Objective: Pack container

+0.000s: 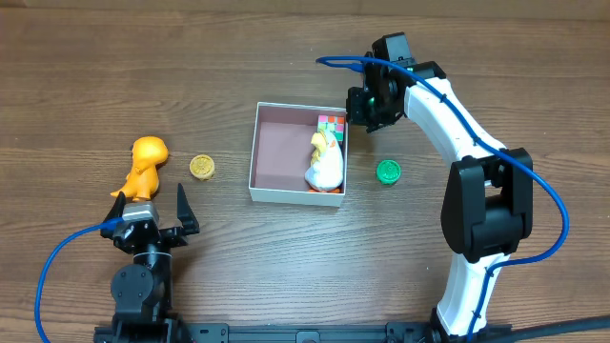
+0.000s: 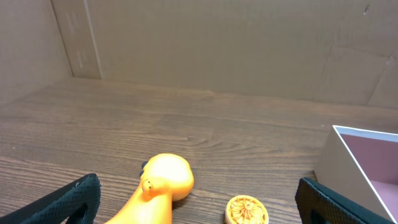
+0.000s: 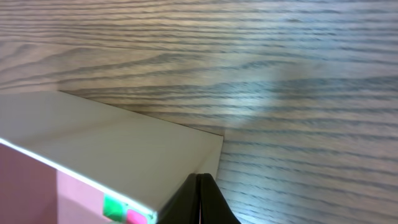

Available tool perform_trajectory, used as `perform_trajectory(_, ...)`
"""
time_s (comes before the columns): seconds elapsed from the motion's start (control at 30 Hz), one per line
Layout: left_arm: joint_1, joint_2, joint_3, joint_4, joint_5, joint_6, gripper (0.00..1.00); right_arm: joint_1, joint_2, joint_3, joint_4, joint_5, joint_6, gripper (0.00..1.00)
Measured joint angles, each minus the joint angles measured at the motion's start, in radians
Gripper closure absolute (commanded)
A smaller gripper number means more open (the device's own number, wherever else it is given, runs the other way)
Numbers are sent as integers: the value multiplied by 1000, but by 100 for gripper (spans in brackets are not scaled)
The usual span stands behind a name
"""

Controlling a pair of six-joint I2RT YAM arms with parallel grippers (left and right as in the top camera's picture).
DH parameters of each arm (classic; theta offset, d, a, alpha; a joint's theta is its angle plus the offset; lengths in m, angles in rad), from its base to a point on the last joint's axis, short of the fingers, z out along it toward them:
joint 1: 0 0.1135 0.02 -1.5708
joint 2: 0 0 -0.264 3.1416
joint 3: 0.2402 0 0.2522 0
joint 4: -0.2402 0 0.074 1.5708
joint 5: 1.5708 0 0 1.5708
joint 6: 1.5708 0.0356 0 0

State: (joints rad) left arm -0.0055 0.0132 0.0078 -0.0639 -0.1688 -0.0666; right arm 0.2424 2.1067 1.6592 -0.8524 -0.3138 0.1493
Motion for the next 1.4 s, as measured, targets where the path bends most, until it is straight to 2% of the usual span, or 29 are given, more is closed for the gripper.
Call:
perform_trajectory(0.4,0,0,0,0,0,0,0,0,0,0,12,-72,-32,96)
perform_trajectory(0.77,0,0,0,0,0,0,0,0,0,12,-68,143,105,96)
perform_trajectory(0.9,0,0,0,0,0,0,0,0,0,76,-182,268,160,96)
perform_trajectory(1.07,0,0,0,0,0,0,0,-5,0,209,-402,392,219,96)
perform_trajectory(1.23,0,0,0,0,0,0,0,-25,-4,327,-615,435,278,96)
perform_trajectory(1.4,0,0,0,0,0,0,0,-42,-9,357,-750,452,318,96)
